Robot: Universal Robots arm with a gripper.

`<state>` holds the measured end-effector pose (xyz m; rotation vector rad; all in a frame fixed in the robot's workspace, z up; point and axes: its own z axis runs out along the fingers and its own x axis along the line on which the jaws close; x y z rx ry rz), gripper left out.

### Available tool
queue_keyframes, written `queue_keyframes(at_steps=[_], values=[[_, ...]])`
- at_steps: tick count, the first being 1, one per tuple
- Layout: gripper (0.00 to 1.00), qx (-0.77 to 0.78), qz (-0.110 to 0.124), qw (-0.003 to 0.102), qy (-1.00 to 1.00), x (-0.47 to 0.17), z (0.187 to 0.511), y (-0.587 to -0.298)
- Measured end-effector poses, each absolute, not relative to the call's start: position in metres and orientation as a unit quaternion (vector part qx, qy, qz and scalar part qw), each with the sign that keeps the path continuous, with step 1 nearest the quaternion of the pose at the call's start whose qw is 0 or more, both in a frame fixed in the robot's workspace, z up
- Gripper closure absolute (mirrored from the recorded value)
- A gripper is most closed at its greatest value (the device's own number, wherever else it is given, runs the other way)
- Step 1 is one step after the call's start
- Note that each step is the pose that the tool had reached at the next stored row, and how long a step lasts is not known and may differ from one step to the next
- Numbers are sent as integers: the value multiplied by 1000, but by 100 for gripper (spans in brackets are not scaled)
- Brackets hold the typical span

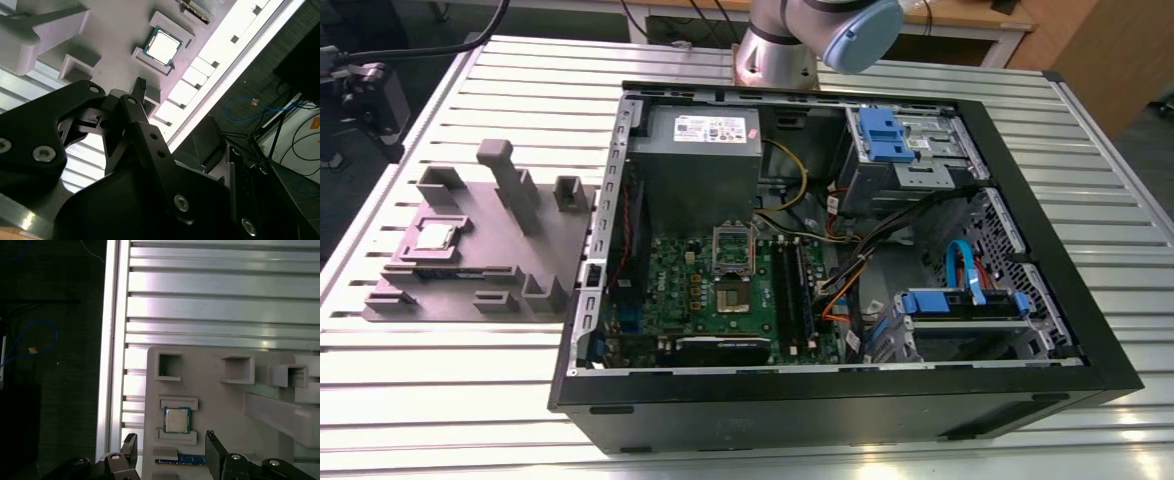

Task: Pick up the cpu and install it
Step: 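Pick up the cpu and move it towards the insertion slot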

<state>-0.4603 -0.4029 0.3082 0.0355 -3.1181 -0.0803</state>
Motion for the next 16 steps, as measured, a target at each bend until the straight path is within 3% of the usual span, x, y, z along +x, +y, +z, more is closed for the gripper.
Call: queue_keyframes(at_steps=[16], values=[[35,11,-26,11,-1000,-459,298,-403]])
